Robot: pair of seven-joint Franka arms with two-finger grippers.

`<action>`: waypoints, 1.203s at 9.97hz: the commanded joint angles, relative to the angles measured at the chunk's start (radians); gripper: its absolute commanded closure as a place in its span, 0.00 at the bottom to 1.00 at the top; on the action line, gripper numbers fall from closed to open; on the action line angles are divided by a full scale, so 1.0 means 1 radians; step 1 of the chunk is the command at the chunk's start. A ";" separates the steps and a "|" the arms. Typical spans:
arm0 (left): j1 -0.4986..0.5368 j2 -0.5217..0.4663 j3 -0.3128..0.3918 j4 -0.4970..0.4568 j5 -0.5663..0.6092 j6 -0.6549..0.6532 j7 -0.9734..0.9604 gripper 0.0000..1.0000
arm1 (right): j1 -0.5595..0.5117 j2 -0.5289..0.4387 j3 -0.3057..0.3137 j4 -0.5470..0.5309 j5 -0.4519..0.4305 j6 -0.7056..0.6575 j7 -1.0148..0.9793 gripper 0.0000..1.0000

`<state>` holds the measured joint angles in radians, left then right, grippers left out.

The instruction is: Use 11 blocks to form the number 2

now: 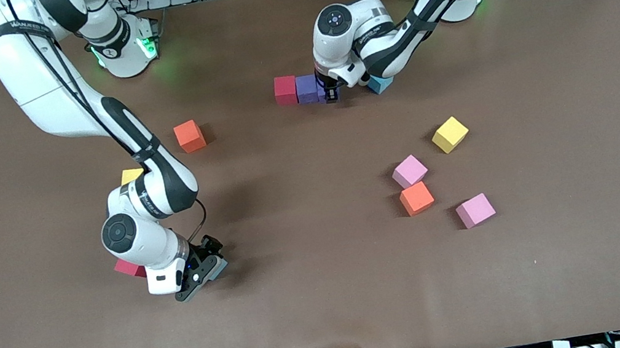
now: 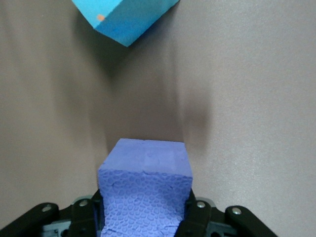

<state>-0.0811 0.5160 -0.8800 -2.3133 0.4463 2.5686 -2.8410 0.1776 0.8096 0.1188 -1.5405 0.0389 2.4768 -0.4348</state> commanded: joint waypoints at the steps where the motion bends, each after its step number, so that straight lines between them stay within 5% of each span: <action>1: -0.031 -0.002 -0.005 0.003 0.071 0.001 -0.353 1.00 | 0.029 -0.050 -0.008 -0.023 -0.004 -0.058 0.083 0.10; 2: -0.034 -0.002 -0.005 0.005 0.069 0.001 -0.353 1.00 | 0.034 -0.049 -0.008 -0.024 -0.008 -0.058 0.084 0.11; 3: -0.034 -0.002 -0.005 0.003 0.069 0.001 -0.350 0.86 | 0.039 -0.049 -0.008 -0.023 -0.016 -0.058 0.080 0.13; 4: -0.034 -0.002 -0.005 0.006 0.069 -0.002 -0.351 0.01 | 0.042 -0.050 -0.010 -0.023 -0.019 -0.058 0.073 0.15; 8: -0.034 -0.011 -0.005 0.028 0.057 -0.060 -0.391 0.00 | 0.042 -0.047 -0.010 -0.023 -0.070 -0.055 0.057 0.22; 9: -0.029 -0.019 -0.008 0.037 0.058 -0.088 -0.384 0.00 | 0.042 -0.047 -0.010 -0.024 -0.070 -0.055 0.056 0.31; 10: -0.028 -0.034 -0.016 0.038 0.058 -0.115 -0.376 0.00 | 0.042 -0.049 -0.010 -0.024 -0.079 -0.056 0.056 0.52; 12: -0.008 -0.037 -0.069 0.040 0.058 -0.154 -0.354 0.00 | 0.043 -0.064 -0.010 -0.024 -0.082 -0.070 0.057 0.69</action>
<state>-0.0879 0.5107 -0.8982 -2.2678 0.4400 2.4571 -2.8500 0.2120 0.7842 0.1180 -1.5402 -0.0296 2.4256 -0.3802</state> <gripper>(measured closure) 0.000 0.414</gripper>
